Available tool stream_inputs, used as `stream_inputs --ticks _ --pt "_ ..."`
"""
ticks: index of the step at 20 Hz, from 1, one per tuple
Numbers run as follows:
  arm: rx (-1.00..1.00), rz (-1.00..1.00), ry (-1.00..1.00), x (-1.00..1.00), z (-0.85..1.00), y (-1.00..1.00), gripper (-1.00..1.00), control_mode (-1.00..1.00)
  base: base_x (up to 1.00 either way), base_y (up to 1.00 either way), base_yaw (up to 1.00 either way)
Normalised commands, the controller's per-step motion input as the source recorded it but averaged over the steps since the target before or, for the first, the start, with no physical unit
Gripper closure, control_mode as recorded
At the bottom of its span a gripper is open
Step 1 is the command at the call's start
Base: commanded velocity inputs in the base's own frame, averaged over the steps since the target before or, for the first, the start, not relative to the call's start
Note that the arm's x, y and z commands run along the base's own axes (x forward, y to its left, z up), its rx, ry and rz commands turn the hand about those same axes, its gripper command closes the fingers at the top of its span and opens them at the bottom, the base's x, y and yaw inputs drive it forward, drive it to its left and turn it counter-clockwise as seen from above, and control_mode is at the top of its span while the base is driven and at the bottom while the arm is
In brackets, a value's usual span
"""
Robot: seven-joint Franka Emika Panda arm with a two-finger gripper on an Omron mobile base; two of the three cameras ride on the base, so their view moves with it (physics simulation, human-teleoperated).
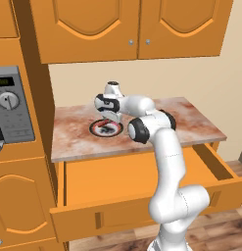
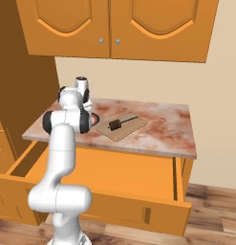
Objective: Pick up the knife from the drawer and place it on the cutting board. Then place the meat from the plate to the cutting board.
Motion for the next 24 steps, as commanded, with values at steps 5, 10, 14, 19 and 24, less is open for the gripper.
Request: stream_inputs --ticks 5,10,14,19,24 --pt "0.02 0.00 -0.16 -0.52 0.00 -0.06 1.00 -1.00 0.00 0.00 0.00" --pt "0.03 0.00 -0.21 -0.62 0.03 -0.09 1.00 -1.00 0.00 0.00 0.00" --pt "0.03 -0.04 -0.18 -0.63 0.43 -0.25 1.00 -1.00 0.00 0.00 0.00" --pt "0.00 -0.09 -0.12 -0.34 0.57 -0.38 1.00 -1.00 0.00 0.00 0.00" --pt "0.00 -0.07 -0.02 -0.03 0.49 -0.41 1.00 -1.00 0.00 0.00 0.00"
